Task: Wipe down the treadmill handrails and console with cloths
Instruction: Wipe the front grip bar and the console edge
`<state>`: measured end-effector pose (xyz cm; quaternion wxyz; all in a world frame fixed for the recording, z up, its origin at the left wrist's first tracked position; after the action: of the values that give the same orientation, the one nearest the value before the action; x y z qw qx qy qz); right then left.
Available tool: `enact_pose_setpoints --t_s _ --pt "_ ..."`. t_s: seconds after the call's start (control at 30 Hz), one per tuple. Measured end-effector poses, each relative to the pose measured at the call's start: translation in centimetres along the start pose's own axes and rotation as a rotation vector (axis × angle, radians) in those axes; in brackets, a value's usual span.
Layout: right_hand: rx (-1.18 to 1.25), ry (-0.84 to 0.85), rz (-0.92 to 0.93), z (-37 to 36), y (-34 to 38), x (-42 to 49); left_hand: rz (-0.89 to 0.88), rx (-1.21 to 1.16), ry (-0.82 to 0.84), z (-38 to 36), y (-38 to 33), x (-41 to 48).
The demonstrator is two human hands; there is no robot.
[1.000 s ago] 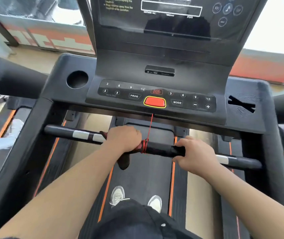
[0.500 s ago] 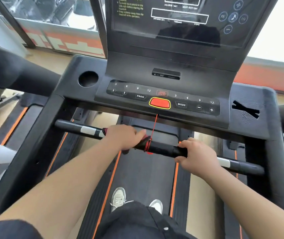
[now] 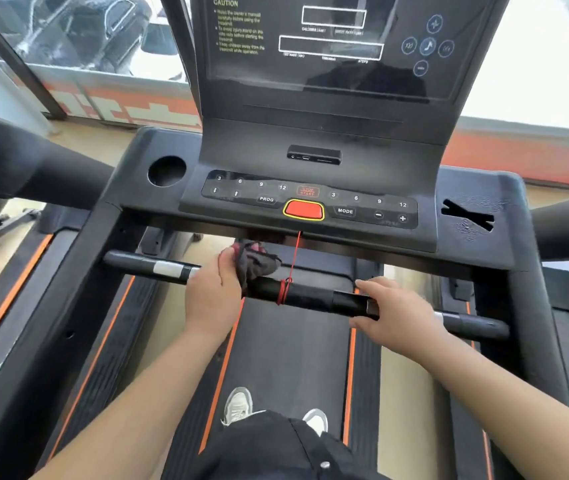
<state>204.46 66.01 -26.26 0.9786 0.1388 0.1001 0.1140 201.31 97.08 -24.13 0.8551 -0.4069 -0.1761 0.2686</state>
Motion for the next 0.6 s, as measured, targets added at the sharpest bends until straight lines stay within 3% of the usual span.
enact_pose_setpoints --t_s 0.07,0.13,0.23,0.33,0.6 --pt "-0.061 -0.036 -0.016 0.7 -1.5 -0.3 -0.068 -0.109 -0.078 1.3 -3.0 -1.5" --pt "-0.085 -0.041 -0.057 0.9 -2.8 -0.5 -0.267 -0.093 -0.034 0.1 -7.0 -4.3" --pt "-0.095 -0.045 -0.055 0.8 -3.4 -0.8 -0.58 0.156 0.252 -7.0 -9.1 -8.8" --pt "-0.104 -0.077 -0.036 1.0 -3.2 -0.8 -0.717 0.493 0.557 -13.2 -6.9 -11.9" --pt "-0.054 -0.126 -0.027 0.5 -3.8 -0.4 -0.876 0.841 0.528 -15.0 -6.7 -11.6"
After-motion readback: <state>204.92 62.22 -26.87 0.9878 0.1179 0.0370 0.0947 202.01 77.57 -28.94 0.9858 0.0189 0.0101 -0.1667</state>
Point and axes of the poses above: each hand's wrist, its own x-axis towards the middle knuckle, its own z-axis out of the back of the hand, y = z × x, the point moved 9 cm from there along x, towards the middle knuckle, and after that the axes turned 9 degrees about -y, right-handed, at the moved point
